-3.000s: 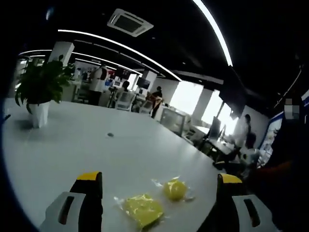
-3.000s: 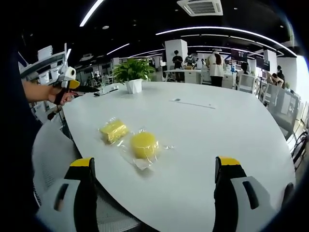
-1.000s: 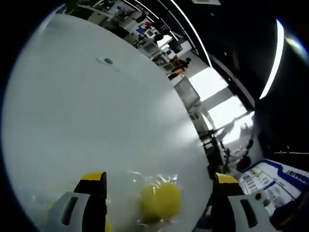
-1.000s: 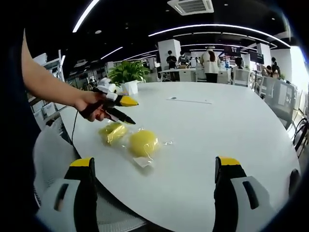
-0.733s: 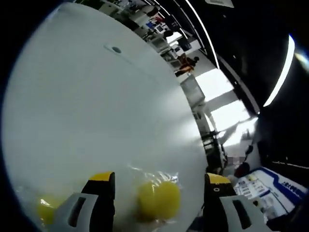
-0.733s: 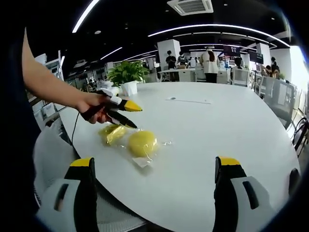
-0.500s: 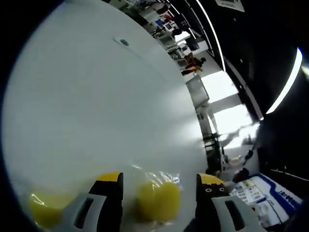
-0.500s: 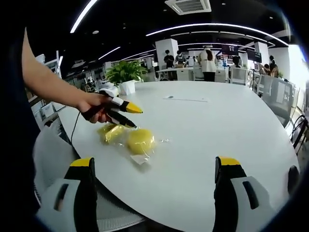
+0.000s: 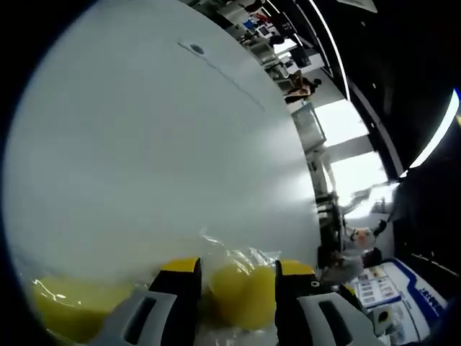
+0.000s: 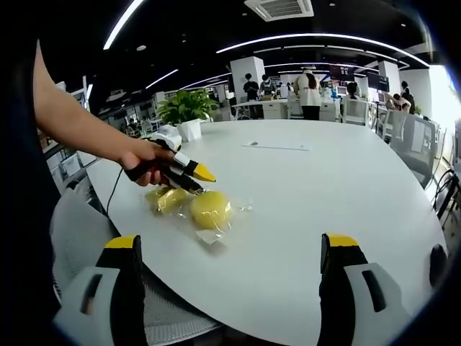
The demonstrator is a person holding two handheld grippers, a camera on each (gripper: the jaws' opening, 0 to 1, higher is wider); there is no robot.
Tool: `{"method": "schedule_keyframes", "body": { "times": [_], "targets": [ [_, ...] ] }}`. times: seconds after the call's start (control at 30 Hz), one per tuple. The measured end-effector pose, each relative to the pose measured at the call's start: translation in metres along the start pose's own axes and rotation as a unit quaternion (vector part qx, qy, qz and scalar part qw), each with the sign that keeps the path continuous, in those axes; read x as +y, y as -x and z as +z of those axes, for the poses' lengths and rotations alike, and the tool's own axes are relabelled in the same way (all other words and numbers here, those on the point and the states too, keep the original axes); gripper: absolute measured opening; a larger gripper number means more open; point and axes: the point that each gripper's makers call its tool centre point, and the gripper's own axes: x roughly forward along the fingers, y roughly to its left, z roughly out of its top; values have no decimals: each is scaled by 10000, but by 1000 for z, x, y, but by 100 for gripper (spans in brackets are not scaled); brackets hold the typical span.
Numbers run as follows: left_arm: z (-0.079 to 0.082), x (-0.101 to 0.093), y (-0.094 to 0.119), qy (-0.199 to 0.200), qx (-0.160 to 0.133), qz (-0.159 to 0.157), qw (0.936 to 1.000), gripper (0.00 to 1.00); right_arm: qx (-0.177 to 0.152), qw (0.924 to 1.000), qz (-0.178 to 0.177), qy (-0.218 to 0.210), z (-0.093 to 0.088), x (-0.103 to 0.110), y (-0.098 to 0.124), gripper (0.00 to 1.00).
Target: Compare the silicone blocks by pressing each to a similar depth, holding the contact briefly, and releasing to observe deformation and rebound differences across the visible hardness samples.
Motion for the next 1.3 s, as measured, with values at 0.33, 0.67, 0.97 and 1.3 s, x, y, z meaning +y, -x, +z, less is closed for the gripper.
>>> {"method": "schedule_keyframes", "body": {
  "times": [0.33, 0.67, 0.97, 1.3],
  "targets": [
    [-2, 7, -6, 273, -73, 246, 9993, 26, -17, 10000, -36, -69, -3, 0, 3, 97],
    [-2, 7, -10, -191, -181, 386, 9989, 9, 41, 9999, -65, -111, -8, -2, 4, 97],
    [-12, -1, -8, -32, 21, 257, 9997, 0, 4, 9999, -45, -141, -9, 1, 3, 97],
    [-7, -48, 13, 490, -574, -612, 9953, 0, 12, 10000, 36, -33, 0, 4, -2, 97]
  ]
}}
